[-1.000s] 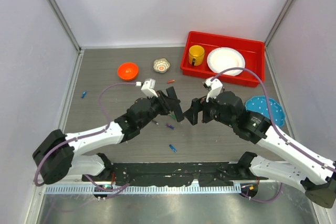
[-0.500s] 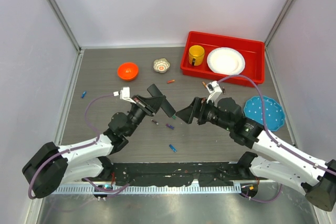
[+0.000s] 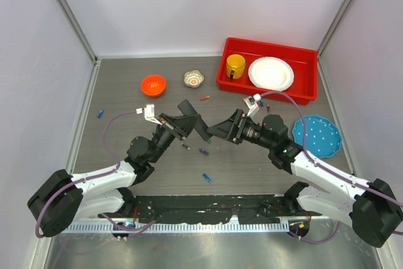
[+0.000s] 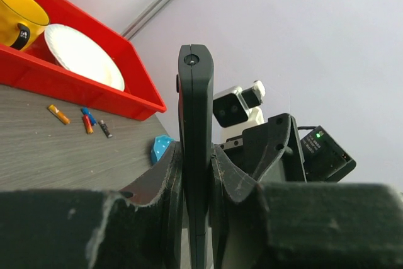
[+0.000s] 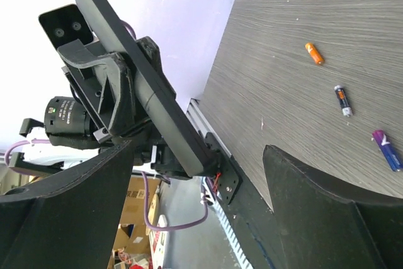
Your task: Load the batteries into the remote control
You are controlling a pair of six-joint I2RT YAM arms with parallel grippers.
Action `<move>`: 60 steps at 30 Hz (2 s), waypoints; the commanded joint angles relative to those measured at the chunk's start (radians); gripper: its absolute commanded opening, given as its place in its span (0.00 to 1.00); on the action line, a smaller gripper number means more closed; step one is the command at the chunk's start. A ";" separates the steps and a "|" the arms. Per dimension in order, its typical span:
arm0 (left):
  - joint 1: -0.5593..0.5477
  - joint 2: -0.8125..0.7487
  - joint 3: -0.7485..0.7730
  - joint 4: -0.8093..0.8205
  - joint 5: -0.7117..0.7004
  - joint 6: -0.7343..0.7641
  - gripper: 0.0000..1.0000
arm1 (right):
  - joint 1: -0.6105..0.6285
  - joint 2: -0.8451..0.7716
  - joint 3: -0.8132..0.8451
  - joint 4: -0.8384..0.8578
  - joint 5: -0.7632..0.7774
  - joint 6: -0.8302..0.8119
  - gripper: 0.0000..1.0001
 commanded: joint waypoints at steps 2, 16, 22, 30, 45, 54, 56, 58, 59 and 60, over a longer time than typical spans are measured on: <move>0.003 -0.009 0.049 0.002 0.025 0.049 0.00 | 0.001 0.048 0.052 0.142 -0.049 0.035 0.88; 0.001 -0.016 0.063 -0.040 0.028 0.067 0.00 | 0.001 0.134 0.089 0.177 -0.074 0.041 0.79; 0.001 -0.016 0.058 -0.035 0.028 0.068 0.00 | 0.001 0.155 0.097 0.179 -0.082 0.050 0.76; 0.001 -0.016 0.055 -0.029 0.025 0.073 0.00 | 0.005 0.177 0.104 0.165 -0.094 0.041 0.74; 0.001 -0.011 0.052 -0.009 0.025 0.067 0.00 | 0.011 0.195 0.103 0.149 -0.092 0.035 0.59; 0.001 -0.009 0.049 0.001 0.017 0.065 0.00 | 0.011 0.195 0.091 0.148 -0.094 0.030 0.53; 0.001 -0.009 0.049 0.001 0.015 0.067 0.00 | 0.011 0.194 0.088 0.146 -0.092 0.029 0.53; 0.001 -0.009 0.049 0.005 0.014 0.065 0.00 | 0.011 0.189 0.083 0.145 -0.092 0.026 0.53; 0.003 -0.009 0.049 0.006 0.012 0.067 0.00 | 0.011 0.188 0.083 0.142 -0.092 0.026 0.52; 0.001 -0.009 0.049 0.008 0.012 0.067 0.00 | 0.013 0.186 0.078 0.140 -0.092 0.023 0.52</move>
